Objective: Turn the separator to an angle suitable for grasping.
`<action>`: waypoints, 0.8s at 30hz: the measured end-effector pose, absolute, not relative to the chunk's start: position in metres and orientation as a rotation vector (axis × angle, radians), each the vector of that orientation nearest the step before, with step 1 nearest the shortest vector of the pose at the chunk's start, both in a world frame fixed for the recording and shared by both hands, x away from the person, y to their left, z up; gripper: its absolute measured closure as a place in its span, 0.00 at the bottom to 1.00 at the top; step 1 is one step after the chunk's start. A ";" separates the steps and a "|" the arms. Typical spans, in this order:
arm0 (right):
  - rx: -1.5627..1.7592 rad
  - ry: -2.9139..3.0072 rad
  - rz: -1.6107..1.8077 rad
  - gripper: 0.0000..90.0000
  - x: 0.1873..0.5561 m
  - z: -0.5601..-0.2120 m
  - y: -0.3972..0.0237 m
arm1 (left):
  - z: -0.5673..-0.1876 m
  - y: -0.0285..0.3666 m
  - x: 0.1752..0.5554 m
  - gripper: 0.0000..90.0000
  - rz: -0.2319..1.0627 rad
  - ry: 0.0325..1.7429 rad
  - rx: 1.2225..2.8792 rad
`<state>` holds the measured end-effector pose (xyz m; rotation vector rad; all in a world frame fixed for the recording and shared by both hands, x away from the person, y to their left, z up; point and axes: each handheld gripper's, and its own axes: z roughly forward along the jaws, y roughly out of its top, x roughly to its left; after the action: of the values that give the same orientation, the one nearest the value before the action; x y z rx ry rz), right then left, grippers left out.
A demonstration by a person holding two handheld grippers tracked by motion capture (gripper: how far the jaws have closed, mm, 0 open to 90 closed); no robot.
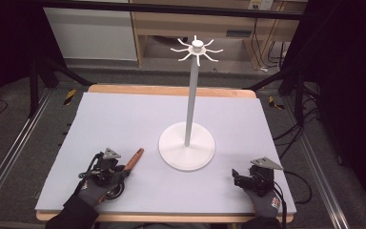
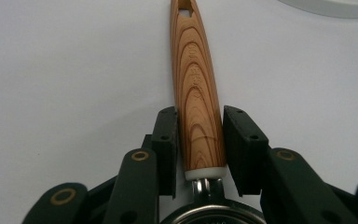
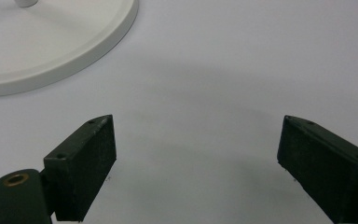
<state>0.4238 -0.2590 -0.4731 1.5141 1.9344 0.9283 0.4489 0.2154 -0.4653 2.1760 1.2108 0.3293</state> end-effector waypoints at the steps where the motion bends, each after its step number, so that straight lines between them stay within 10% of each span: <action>1: 1.510 1.935 0.928 0.13 0.424 -0.473 -0.259 | -0.465 0.215 0.448 0.74 0.329 1.203 2.182; 24: 1.527 1.929 0.936 0.13 0.424 -0.473 -0.261 | -0.433 0.212 0.454 0.55 0.383 1.131 2.118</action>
<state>0.4235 -0.2612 -0.4734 1.5271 1.9288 0.9359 0.4543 0.2120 -0.4331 2.1179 1.1314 0.3834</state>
